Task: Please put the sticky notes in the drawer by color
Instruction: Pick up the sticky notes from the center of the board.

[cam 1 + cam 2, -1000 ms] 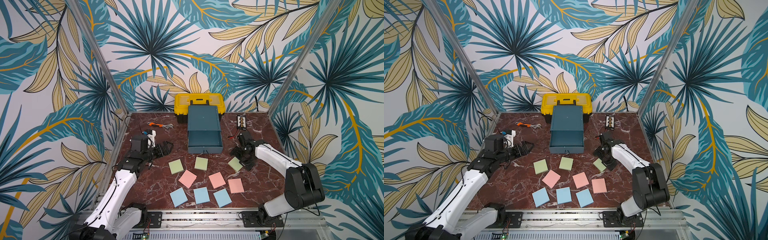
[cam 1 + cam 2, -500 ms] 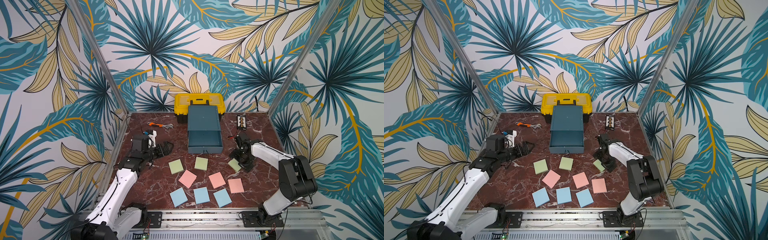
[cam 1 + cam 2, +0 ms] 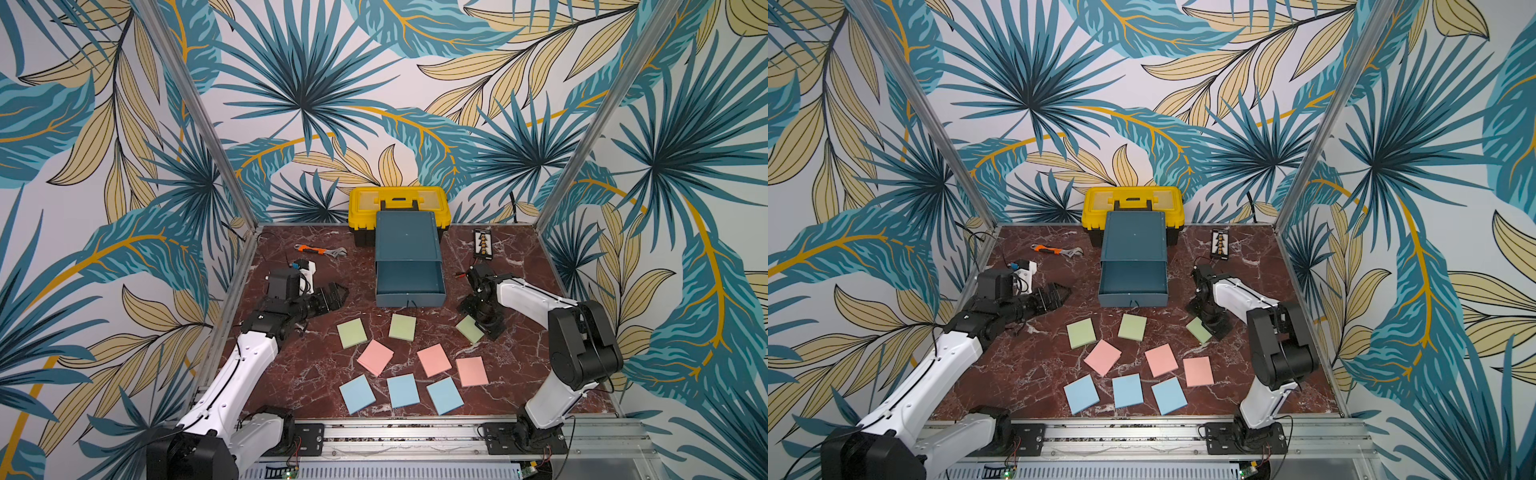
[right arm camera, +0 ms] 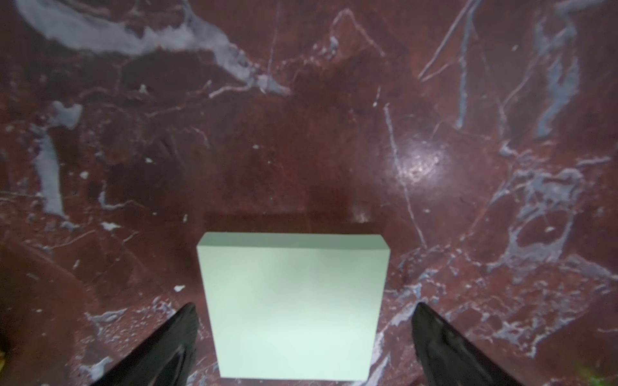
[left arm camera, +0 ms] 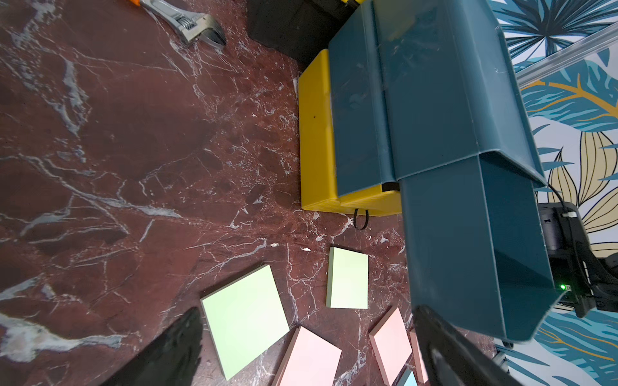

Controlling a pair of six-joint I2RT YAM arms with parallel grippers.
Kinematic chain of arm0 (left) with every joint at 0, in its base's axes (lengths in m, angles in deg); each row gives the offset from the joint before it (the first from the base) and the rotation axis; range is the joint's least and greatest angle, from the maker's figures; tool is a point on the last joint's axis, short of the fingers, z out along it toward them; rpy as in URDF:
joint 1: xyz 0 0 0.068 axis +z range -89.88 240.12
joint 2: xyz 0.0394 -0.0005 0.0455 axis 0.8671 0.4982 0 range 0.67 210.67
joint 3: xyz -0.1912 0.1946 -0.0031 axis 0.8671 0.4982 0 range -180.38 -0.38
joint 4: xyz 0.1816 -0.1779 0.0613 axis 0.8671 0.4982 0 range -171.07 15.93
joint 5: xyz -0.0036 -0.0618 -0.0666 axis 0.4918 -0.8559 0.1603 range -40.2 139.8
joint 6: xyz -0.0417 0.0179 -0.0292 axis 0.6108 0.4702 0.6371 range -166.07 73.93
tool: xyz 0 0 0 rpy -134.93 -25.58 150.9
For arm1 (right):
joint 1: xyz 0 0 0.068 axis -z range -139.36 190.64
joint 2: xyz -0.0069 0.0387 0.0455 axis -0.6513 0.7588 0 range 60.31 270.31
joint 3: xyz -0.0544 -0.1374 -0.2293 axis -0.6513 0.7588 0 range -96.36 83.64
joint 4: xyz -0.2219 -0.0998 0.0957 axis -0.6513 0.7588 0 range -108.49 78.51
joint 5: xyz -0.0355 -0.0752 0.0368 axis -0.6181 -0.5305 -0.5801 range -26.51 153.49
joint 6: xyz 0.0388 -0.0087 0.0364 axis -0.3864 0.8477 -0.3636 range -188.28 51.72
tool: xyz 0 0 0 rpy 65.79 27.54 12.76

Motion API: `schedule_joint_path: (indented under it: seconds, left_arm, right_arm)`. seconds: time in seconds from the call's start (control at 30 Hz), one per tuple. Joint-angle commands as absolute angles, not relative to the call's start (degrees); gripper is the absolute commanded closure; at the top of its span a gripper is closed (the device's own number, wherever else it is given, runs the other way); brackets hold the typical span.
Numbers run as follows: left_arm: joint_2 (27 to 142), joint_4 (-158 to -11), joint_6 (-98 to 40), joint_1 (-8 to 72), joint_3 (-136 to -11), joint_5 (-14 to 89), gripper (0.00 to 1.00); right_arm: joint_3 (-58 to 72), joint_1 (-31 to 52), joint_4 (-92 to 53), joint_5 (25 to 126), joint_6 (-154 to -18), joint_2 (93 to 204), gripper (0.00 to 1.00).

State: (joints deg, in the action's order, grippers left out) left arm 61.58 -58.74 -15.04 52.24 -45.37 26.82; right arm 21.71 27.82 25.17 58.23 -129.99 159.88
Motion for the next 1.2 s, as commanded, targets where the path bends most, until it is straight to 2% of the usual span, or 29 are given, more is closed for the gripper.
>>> schedule_joint_path:
  seconds: [0.0, 0.6, 1.03, 1.17]
  left_arm:
    - [61.6, -60.4, -16.2, 52.0, -44.5, 26.7, 0.00]
    - [62.0, -61.3, -16.2, 51.9, -44.3, 25.8, 0.00]
    - [61.3, -61.0, -16.2, 52.0, -44.7, 25.7, 0.00]
    - [60.7, -60.3, -16.3, 51.9, -44.8, 26.0, 0.00]
  right_arm:
    - [20.9, 27.9, 27.9, 57.4, -130.5, 160.6, 0.00]
    - [16.4, 27.6, 28.6, 57.3, -130.8, 168.4, 0.00]
    - [18.2, 26.4, 29.8, 57.2, -132.6, 167.7, 0.01]
    - [18.7, 25.8, 29.4, 57.9, -133.0, 168.1, 0.04]
